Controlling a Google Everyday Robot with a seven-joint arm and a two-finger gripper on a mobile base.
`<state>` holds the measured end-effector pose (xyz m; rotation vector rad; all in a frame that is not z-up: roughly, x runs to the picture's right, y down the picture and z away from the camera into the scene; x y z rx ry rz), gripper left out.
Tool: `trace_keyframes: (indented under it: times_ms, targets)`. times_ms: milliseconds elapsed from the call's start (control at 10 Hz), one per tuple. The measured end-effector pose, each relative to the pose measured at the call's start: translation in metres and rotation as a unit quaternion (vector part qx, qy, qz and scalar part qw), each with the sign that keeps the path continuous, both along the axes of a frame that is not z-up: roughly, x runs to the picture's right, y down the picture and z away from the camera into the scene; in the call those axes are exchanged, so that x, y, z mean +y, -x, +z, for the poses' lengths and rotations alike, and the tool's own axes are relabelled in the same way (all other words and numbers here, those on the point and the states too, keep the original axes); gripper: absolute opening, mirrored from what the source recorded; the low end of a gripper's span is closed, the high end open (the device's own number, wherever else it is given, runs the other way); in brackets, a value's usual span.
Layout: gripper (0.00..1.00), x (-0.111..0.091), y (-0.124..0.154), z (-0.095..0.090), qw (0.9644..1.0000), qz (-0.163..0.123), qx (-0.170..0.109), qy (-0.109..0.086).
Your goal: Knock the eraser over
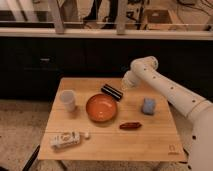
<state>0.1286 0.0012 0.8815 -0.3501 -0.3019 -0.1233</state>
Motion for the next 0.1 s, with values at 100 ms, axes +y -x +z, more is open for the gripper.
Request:
trace_keyframes:
  times_ms: [100]
  targets:
    - [0.00,0.0070,-0.0018,-0.0024,0.9999,-0.004,0.001,0.015]
